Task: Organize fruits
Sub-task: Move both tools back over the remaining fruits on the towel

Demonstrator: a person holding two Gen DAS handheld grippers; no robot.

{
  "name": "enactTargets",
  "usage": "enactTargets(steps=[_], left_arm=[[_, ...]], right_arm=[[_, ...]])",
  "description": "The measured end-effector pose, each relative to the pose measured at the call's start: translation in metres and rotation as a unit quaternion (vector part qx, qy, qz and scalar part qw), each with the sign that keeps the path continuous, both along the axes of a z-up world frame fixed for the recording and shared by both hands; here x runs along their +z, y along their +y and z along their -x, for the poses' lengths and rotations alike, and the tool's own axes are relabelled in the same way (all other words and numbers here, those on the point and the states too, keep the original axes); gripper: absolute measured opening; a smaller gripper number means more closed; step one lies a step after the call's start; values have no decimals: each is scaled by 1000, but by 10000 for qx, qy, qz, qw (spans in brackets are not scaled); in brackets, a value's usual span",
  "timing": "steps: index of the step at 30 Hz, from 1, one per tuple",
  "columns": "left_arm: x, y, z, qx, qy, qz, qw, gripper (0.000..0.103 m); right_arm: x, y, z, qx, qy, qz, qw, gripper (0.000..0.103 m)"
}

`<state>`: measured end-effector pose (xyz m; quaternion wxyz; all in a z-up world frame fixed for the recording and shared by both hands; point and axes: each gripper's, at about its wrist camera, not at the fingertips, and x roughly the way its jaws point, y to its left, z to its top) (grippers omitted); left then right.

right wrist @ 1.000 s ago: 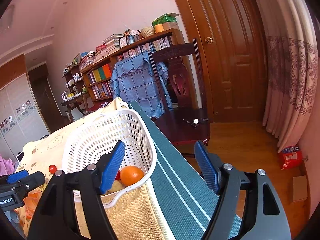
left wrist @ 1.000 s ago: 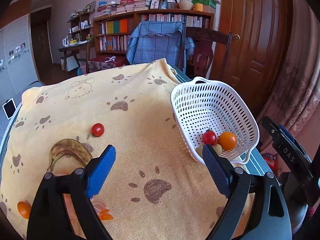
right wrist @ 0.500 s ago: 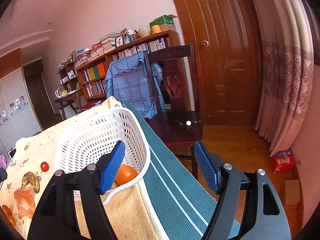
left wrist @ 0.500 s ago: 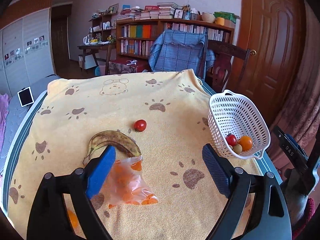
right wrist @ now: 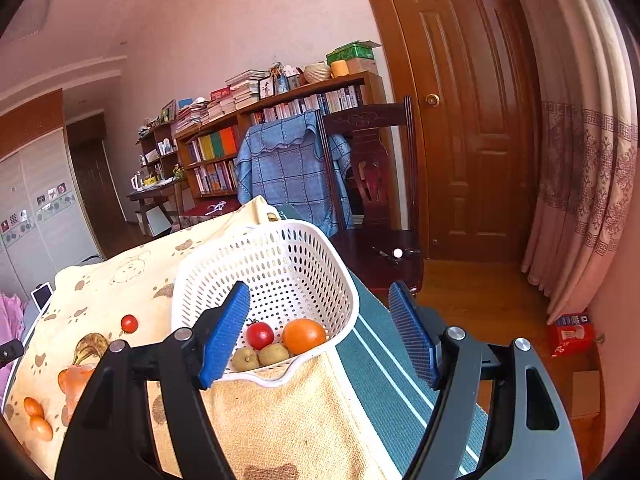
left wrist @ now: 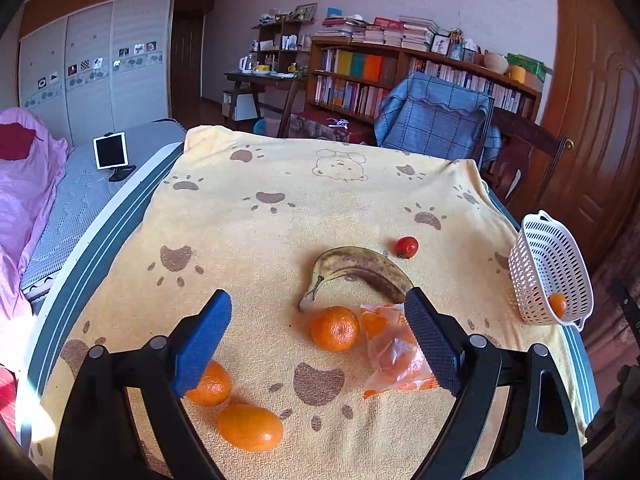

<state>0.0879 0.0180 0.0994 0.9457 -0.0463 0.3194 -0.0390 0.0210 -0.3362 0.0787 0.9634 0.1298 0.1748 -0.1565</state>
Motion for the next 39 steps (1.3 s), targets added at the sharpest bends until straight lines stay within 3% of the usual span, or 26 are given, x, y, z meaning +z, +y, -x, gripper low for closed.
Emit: enactTargets(steps=[9, 15, 19, 31, 39], left_arm=[[-4, 26, 5, 189, 21, 118, 9997, 88], [-8, 39, 5, 244, 54, 209, 9995, 88], [-12, 48, 5, 297, 101, 277, 9991, 88], [-18, 73, 8, 454, 138, 442, 9979, 88], [-24, 79, 6, 487, 218, 522, 9972, 88]], right_arm=[[8, 63, -11, 1188, 285, -62, 9925, 79], [-9, 124, -36, 2314, 958, -206, 9679, 82], [-23, 157, -51, 2779, 1323, -296, 9510, 83], [-39, 216, -89, 3359, 1797, -165, 9244, 82], [-61, 231, -114, 3387, 2133, -118, 9163, 83]])
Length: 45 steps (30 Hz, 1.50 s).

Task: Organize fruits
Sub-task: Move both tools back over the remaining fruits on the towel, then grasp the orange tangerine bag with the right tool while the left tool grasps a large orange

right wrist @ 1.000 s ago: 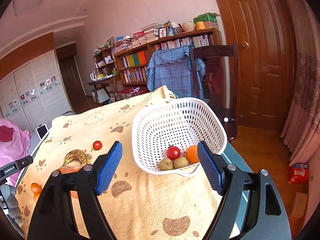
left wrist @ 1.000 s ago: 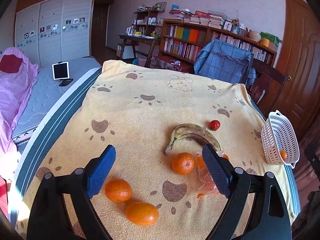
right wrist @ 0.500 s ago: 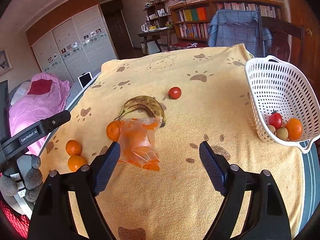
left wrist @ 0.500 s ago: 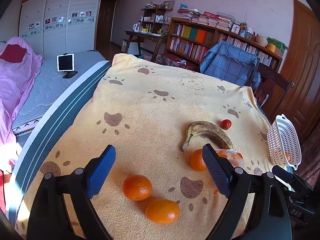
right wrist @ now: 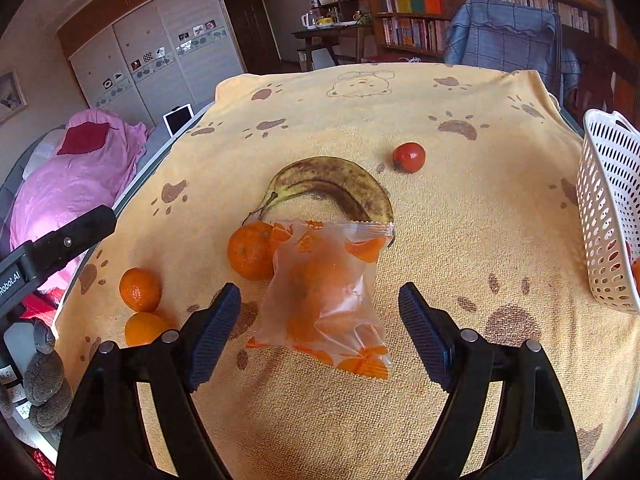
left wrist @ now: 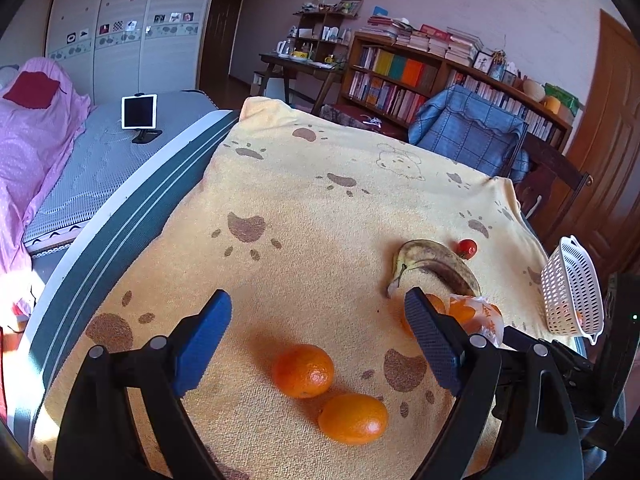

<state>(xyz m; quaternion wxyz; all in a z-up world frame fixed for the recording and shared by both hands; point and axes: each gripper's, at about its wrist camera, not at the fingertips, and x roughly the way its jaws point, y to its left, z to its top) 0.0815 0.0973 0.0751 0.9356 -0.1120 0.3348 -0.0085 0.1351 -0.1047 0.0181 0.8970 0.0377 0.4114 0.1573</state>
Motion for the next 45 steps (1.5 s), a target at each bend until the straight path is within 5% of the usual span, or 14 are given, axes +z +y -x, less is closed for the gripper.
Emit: enactTargets(steps=[8, 13, 18, 45], left_arm=[[-3, 0, -3, 18, 27, 3, 10000, 88], [-7, -3, -6, -8, 79, -25, 10000, 87], [-11, -8, -8, -52, 150, -96, 9998, 88], [-31, -100, -50, -817, 509, -697, 9929, 87]], right_arm=[[-15, 5, -17, -21, 197, 97, 9998, 80], [-17, 8, -16, 50, 150, 242, 9996, 65], [-16, 1, -7, 71, 127, 195, 9997, 60], [-20, -76, 53, -513, 57, -341, 9981, 60]])
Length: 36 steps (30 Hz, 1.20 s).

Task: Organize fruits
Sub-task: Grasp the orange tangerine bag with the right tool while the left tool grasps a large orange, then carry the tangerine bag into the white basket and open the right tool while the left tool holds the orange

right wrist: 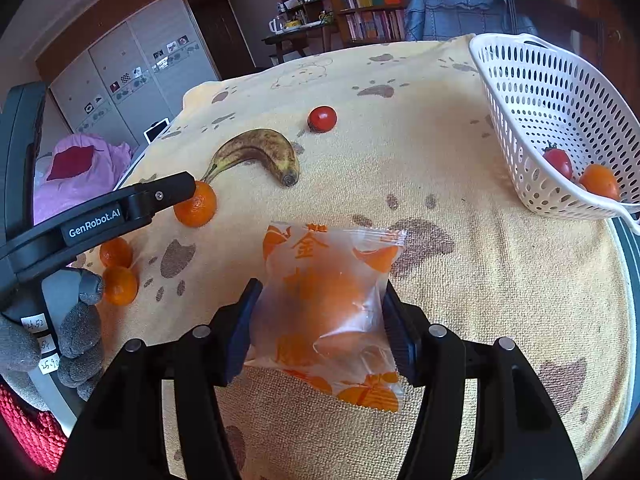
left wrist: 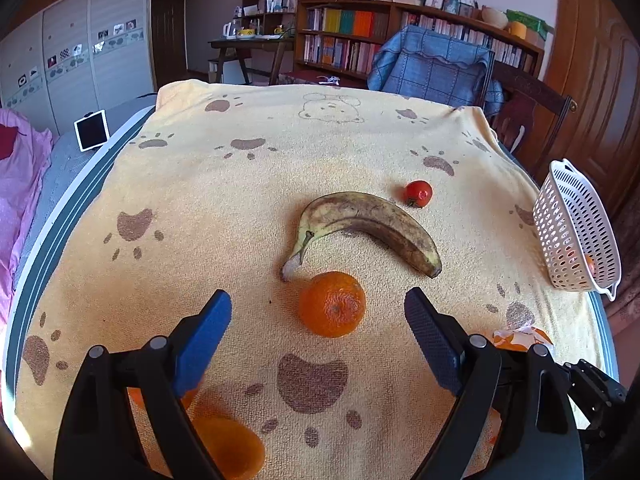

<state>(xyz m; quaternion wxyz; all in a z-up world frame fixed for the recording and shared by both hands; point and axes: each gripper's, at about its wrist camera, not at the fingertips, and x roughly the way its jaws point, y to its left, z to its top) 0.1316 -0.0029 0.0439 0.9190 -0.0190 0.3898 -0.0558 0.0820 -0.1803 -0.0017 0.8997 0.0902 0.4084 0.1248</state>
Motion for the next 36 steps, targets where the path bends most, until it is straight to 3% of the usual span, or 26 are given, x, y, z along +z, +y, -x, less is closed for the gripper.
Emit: enactTargets(steps=[2, 5, 12, 27, 36], left_arm=[[-5, -1, -6, 64, 108, -66, 9999, 87], [-12, -1, -16, 241, 320, -146, 9991, 75], [-26, -9, -23, 129, 453, 113, 9988, 41], [-5, -15, 12, 89, -581, 75, 9982, 41], [-5, -7, 12, 199, -545, 251, 9980, 41]], right_arm=[[-1, -1, 0, 10, 10, -36, 10000, 60], [-2, 0, 0, 22, 0, -41, 10000, 61], [-2, -2, 1, 24, -27, -98, 9999, 61], [-3, 7, -2, 17, -43, 187, 9998, 61], [-5, 16, -4, 16, -43, 519, 9986, 63]])
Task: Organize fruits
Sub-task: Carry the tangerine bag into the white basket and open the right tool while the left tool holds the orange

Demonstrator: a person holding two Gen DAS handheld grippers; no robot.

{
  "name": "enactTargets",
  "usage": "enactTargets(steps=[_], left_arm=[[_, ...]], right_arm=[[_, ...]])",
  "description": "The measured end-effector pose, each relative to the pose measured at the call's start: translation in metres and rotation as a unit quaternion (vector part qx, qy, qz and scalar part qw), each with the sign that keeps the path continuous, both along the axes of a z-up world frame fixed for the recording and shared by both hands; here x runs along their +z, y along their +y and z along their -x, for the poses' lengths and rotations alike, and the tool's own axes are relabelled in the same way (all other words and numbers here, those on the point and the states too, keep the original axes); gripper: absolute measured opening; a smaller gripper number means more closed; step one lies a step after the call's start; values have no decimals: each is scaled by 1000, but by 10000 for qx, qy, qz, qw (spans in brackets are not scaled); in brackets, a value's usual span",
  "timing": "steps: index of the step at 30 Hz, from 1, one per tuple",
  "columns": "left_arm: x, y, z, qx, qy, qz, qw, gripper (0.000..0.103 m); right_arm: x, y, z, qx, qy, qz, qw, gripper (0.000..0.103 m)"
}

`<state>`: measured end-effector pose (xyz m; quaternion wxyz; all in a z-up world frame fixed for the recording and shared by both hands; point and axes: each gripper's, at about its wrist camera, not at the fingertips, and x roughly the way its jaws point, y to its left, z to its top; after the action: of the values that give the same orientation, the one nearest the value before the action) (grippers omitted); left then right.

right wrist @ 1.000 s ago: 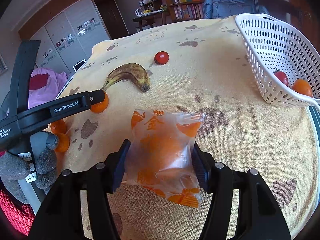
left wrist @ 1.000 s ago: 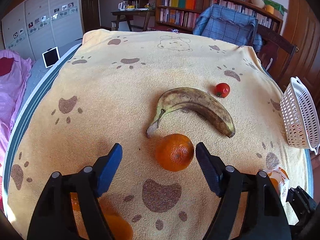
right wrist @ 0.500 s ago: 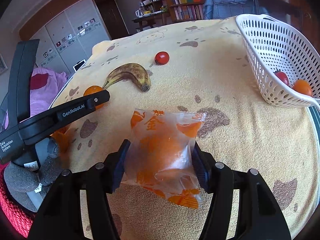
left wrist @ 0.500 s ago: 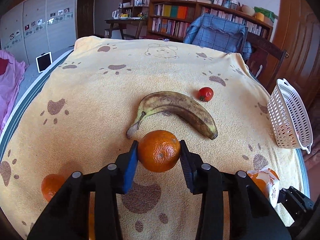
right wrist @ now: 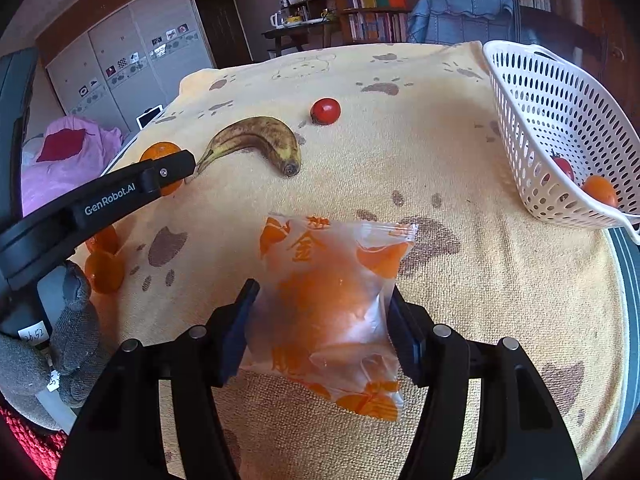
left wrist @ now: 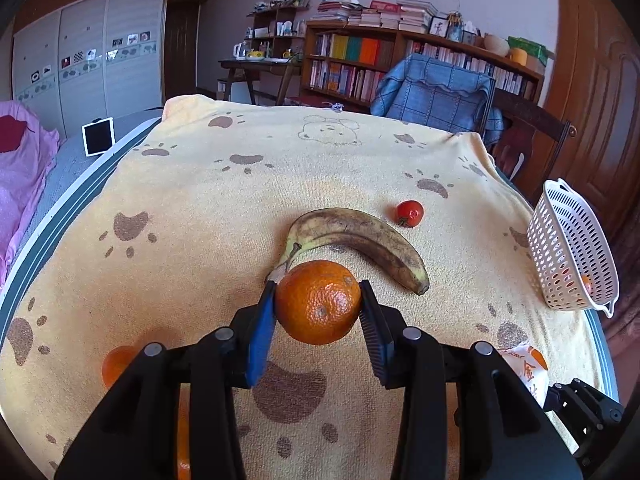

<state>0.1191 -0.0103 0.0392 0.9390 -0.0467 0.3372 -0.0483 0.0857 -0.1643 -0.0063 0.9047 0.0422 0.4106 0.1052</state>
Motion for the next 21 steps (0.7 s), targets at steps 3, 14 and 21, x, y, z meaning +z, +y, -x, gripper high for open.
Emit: enactTargets(steps=[3, 14, 21], left_arm=[[0, 2, 0, 18, 21, 48, 10000, 41], [2, 0, 4, -22, -52, 38, 10000, 41], [2, 0, 4, -16, -63, 76, 10000, 41]], right_arm=[[0, 2, -1, -5, 4, 74, 10000, 63], [-1, 5, -2, -7, 9, 161, 9999, 64], [-1, 1, -2, -88, 19, 71, 9999, 60]])
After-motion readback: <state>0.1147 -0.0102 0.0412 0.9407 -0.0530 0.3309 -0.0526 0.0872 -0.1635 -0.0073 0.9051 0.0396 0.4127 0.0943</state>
